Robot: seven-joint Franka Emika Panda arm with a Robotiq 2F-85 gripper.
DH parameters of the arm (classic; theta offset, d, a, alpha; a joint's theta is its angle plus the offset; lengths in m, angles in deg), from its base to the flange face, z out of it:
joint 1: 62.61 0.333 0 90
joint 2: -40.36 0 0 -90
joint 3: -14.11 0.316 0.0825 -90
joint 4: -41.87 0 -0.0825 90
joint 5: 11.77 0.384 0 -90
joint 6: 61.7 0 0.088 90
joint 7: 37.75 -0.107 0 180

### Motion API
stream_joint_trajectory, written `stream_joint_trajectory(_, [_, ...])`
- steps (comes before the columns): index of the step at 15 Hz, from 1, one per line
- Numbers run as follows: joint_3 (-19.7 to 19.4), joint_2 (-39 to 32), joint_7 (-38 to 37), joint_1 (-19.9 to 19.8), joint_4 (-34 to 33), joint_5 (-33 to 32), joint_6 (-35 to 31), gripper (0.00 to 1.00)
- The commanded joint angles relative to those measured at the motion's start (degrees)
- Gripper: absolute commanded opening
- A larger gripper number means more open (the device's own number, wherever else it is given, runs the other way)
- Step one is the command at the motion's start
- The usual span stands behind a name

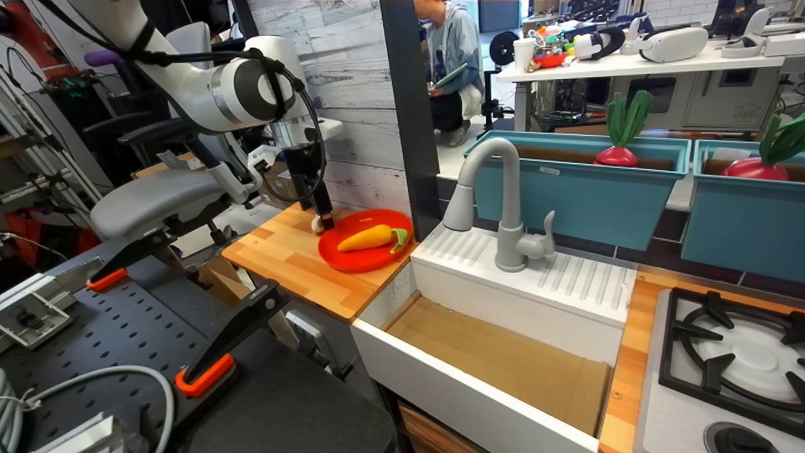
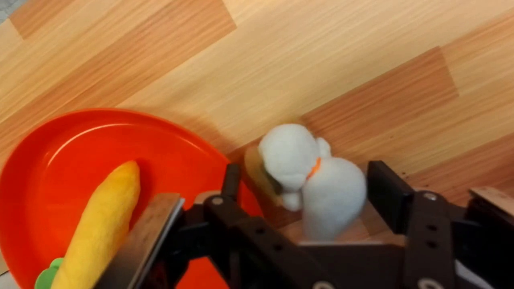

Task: Pick up the carrot plush toy and put it on the plate, then move the animal plush toy

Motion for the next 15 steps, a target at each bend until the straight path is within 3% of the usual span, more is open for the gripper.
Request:
stream_joint_trajectory(1, [-1.36, -1.78, -1.83, 1.49, -3.03, -1.58, 1.54, 0.49])
stream_joint_trajectory(8, [-1.73, -1.52, -3.13, 1.93, -3.43, -3.13, 1.78, 0.01])
stream_joint_trajectory(15, [-1.54, 0.45, -2.94, 2.01, -1.06, -3.28, -0.47, 0.03])
